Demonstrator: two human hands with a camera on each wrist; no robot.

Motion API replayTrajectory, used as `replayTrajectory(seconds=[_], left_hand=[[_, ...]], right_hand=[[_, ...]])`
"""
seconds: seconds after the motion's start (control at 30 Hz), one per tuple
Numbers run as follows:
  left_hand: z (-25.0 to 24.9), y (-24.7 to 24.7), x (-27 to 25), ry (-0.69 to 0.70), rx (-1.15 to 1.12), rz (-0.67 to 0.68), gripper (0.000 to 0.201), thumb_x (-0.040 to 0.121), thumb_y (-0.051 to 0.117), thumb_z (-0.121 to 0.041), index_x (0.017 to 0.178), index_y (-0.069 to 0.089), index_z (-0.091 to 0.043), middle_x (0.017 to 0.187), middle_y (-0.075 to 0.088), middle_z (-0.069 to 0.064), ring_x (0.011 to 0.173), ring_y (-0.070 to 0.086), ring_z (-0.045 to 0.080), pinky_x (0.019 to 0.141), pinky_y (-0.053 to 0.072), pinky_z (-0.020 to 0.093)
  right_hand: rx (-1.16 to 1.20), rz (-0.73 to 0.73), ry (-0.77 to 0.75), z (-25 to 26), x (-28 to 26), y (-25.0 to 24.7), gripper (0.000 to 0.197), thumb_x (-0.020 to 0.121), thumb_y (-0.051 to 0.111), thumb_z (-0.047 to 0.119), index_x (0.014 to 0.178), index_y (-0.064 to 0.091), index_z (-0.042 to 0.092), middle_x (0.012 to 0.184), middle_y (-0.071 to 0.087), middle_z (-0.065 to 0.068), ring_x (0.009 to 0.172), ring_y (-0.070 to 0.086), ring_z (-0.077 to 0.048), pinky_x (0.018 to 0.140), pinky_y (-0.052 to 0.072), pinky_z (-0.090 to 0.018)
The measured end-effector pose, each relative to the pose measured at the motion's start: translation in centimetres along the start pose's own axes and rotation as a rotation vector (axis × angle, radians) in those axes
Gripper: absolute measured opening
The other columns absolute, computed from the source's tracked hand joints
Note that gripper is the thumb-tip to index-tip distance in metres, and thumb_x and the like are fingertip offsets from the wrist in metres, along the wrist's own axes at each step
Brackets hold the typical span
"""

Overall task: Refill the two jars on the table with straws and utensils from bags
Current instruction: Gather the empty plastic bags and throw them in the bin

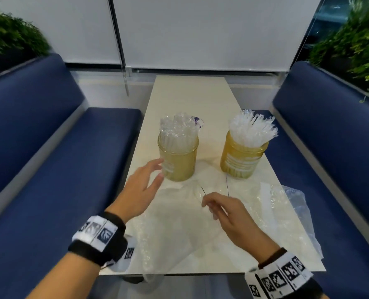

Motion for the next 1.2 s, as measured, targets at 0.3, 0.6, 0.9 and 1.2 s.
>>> replayTrajectory(seconds=[0.3, 0.6, 0.9, 1.2], left_hand=[[-12.5, 2.8, 3.9, 0.552, 0.231, 0.303, 0.038, 0.098, 0.035, -0.034, 0.096, 0.068, -0.014, 0.108, 0.063, -0.007, 0.102, 0.053, 0.013, 0.093, 0.043, 0.041], [-15.1, 0.2, 6.3, 0.463, 0.151, 0.185, 0.036, 0.105, 0.049, -0.033, 0.071, 0.050, -0.021, 0.060, 0.048, -0.007, 0.057, 0.043, 0.010, 0.060, 0.037, 0.029], [-18.7, -1.7, 6.6, 0.523, -0.111, -0.259, 0.029, 0.106, 0.045, -0.021, 0.078, 0.047, -0.027, 0.058, 0.051, 0.007, 0.055, 0.048, 0.017, 0.052, 0.033, 0.014], [-15.6, -1.8, 2.8, 0.389, -0.365, -0.483, 0.030, 0.108, 0.041, -0.012, 0.083, 0.049, -0.026, 0.065, 0.060, -0.014, 0.060, 0.056, 0.004, 0.063, 0.046, 0.017]], right_hand=[[-0.092, -0.218, -0.191, 4.9, 4.2, -10.6, 0.031, 0.095, 0.057, 0.045, 0.077, 0.067, 0.022, 0.062, 0.058, 0.002, 0.054, 0.047, -0.010, 0.053, 0.038, -0.024], [-0.030, -0.498, -0.046, 1.5, 2.7, -20.8, 0.079, 0.092, 0.045, 0.069, 0.056, 0.040, -0.001, 0.051, 0.032, -0.012, 0.049, 0.029, -0.011, 0.048, 0.027, -0.025], [0.174, -0.381, 0.395, -9.5, -4.2, -19.0, 0.093, 0.067, 0.066, 0.080, 0.145, 0.032, 0.041, 0.138, 0.056, 0.009, 0.116, 0.061, -0.007, 0.094, 0.049, -0.030], [0.848, -0.325, 0.680, -14.0, -9.4, -9.6, 0.036, 0.093, 0.063, 0.028, 0.120, 0.053, 0.006, 0.107, 0.070, -0.016, 0.100, 0.072, -0.037, 0.084, 0.059, -0.051]])
Point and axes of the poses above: each hand's wrist, its own x-axis towards the middle knuckle, its own y-axis out of the palm, z = x × y, the point moved 10 cm from there along x, towards the middle knuckle
